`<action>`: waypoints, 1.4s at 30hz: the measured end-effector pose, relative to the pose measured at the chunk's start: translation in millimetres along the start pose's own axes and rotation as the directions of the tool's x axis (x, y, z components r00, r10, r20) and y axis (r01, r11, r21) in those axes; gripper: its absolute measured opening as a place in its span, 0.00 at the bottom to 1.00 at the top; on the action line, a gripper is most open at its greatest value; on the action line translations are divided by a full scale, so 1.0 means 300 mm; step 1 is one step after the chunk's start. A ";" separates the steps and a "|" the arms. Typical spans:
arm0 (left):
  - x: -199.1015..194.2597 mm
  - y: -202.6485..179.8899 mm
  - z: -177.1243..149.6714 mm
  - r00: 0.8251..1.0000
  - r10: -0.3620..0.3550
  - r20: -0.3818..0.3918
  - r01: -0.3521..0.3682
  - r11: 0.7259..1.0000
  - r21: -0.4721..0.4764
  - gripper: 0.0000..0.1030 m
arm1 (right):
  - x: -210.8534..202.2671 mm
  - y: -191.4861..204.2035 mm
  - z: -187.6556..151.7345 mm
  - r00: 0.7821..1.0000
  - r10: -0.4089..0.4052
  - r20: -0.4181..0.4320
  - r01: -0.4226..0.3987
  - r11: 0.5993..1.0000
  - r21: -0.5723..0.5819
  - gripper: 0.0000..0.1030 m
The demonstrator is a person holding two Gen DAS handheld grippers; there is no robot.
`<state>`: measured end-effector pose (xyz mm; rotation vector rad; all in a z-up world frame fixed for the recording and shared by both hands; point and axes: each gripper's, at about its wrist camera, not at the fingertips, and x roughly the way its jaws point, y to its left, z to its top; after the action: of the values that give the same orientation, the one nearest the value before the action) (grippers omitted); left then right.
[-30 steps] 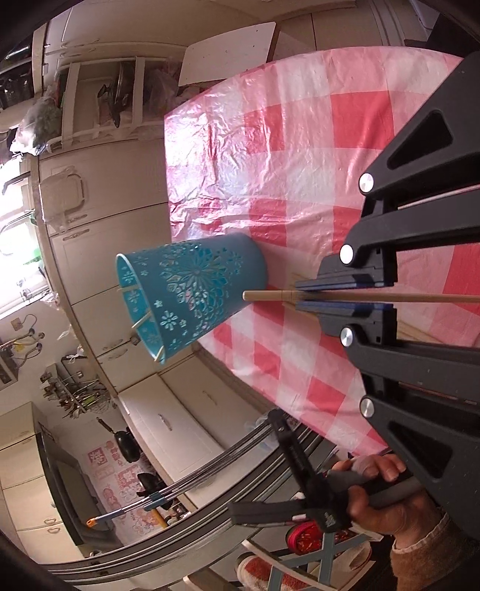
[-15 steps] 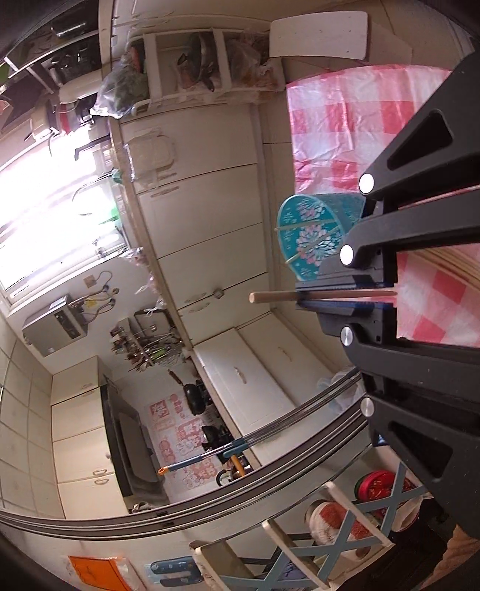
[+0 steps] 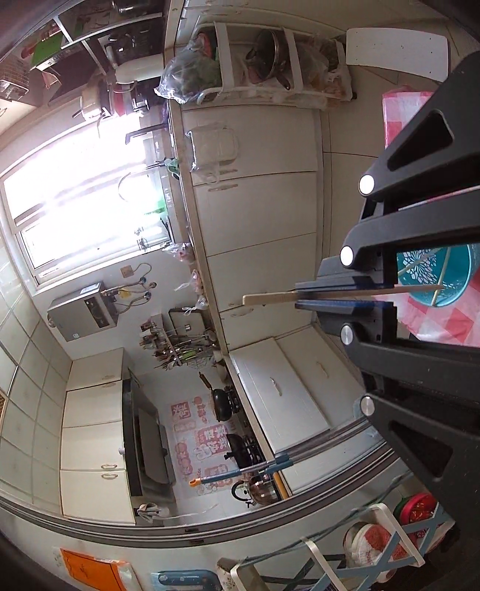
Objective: Organize utensils
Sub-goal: 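Lift the chopstick into the blue basket and open the right tool, then grasp another wooden chopstick from the bundle with the left tool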
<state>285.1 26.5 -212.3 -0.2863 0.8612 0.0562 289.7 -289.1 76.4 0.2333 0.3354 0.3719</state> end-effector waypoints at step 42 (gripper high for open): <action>-0.128 -0.080 -0.108 1.000 -0.004 -0.008 0.005 0.988 0.152 0.83 | 0.106 -0.008 -0.914 0.777 -0.213 -0.592 0.272 0.962 0.011 0.30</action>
<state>240.0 -2.7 -197.7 -0.1455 0.8672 -0.0150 219.5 -234.7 -185.0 0.1605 0.9941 0.1594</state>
